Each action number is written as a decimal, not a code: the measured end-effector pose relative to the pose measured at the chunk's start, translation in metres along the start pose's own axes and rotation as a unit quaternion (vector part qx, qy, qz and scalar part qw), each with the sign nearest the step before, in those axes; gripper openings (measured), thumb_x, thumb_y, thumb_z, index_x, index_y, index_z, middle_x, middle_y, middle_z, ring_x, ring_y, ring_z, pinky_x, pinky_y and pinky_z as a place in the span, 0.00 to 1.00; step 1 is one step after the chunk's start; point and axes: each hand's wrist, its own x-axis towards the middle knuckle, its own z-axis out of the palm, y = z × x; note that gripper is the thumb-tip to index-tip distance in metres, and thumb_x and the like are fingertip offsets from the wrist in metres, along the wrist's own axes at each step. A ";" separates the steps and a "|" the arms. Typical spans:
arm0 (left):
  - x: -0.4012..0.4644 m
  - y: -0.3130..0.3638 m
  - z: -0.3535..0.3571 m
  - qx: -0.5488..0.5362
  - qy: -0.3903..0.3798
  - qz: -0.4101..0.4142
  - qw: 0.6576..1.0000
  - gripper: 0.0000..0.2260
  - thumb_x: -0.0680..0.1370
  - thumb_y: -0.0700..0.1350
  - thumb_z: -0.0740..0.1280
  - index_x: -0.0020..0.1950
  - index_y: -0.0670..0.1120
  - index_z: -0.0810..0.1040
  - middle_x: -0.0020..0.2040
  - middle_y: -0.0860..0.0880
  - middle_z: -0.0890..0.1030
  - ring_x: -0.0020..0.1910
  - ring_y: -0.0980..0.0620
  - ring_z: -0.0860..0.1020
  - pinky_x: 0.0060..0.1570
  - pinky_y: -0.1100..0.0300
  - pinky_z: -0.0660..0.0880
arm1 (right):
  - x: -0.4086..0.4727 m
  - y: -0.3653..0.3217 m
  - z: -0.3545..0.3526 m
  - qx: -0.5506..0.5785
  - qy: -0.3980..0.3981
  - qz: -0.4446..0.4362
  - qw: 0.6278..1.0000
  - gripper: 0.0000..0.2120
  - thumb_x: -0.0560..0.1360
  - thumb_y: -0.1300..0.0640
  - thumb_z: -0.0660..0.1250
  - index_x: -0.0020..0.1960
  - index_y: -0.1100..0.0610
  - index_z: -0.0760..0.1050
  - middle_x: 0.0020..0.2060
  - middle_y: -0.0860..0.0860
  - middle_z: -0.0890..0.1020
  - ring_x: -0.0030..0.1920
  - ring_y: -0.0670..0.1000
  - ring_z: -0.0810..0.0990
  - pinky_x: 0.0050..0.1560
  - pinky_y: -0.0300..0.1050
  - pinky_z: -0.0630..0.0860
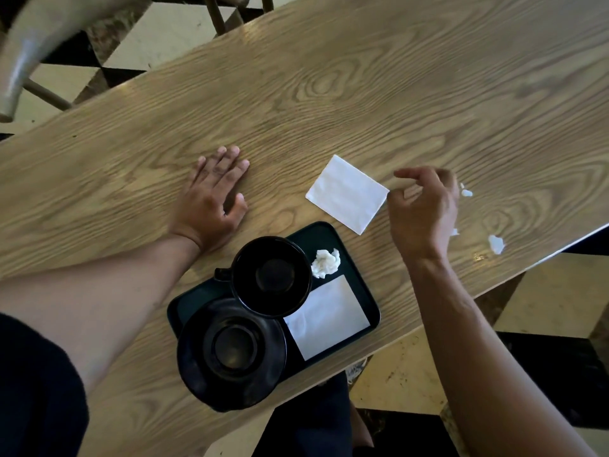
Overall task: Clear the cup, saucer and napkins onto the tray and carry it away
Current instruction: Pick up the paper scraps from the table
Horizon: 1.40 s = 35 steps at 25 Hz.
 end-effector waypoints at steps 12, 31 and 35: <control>0.000 0.005 -0.002 0.016 0.003 0.025 1.000 0.25 0.79 0.46 0.59 0.76 0.41 0.72 0.78 0.41 0.68 0.79 0.41 0.65 0.77 0.38 0.60 | -0.003 0.002 0.033 -0.088 -0.103 -0.134 0.982 0.10 0.77 0.55 0.72 0.57 0.53 0.86 0.47 0.49 0.81 0.49 0.55 0.79 0.49 0.48 0.77; 0.172 0.188 0.085 -0.015 -0.028 0.129 0.991 0.26 0.80 0.50 0.56 0.76 0.41 0.72 0.78 0.39 0.69 0.79 0.40 0.65 0.78 0.38 0.57 | 0.065 0.104 -0.133 -0.041 0.099 0.139 0.984 0.10 0.77 0.53 0.70 0.54 0.52 0.87 0.48 0.46 0.87 0.47 0.45 0.84 0.48 0.31 0.77; 0.173 0.189 0.088 -0.015 -0.017 0.119 0.993 0.26 0.78 0.49 0.56 0.74 0.41 0.73 0.77 0.40 0.70 0.78 0.40 0.65 0.78 0.38 0.57 | 0.091 0.089 -0.092 -0.090 0.046 0.063 0.993 0.08 0.77 0.54 0.72 0.49 0.55 0.88 0.44 0.52 0.86 0.47 0.52 0.83 0.54 0.49 0.78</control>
